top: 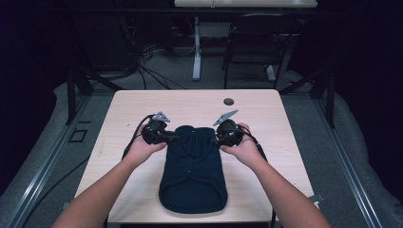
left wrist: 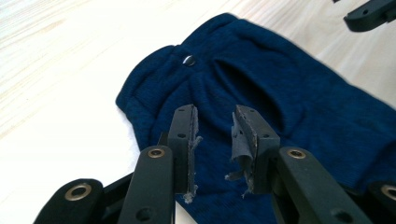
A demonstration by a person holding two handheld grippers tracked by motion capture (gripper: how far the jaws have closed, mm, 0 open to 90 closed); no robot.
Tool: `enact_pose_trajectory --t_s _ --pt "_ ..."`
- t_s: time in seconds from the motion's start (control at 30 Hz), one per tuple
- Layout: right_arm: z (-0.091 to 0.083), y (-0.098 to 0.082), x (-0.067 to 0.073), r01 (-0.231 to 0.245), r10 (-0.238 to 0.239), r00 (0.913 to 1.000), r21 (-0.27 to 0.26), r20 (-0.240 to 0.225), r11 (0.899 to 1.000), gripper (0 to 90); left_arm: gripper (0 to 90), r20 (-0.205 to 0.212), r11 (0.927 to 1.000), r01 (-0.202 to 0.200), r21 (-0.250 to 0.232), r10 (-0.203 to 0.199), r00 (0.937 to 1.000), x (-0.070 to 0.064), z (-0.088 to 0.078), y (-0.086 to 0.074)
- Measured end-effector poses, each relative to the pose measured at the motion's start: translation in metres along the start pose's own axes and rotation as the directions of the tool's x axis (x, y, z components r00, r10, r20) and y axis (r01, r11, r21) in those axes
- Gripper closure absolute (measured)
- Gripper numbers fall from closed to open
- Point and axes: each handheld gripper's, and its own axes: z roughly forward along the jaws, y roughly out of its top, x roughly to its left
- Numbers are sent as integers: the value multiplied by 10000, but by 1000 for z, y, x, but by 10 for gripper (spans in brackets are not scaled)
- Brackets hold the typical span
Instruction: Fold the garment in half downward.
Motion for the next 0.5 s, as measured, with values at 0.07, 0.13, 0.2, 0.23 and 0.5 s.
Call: enact_pose_trajectory --t_s 0.07,0.13,0.2,0.23,0.5 --pt "3 1 -1 -9 9 10000 18 40 10000 623 693 -125 9999 -9 113 10 9999 2 6 0" --pt "15 2 -4 -78 77 9998 89 163 9999 634 696 -208 9998 -75 173 79 9998 6 14 0" --pt "20 2 -5 -110 107 9998 139 196 9998 634 698 -298 9999 -33 137 37 9996 10 20 -1" --pt "24 3 -6 -117 113 9996 168 241 9998 635 701 -299 9999 -47 132 51 9995 12 23 -1" --pt "52 5 -12 -290 269 9980 377 567 9989 646 715 -734 9991 370 203 -354 9967 25 40 -3"
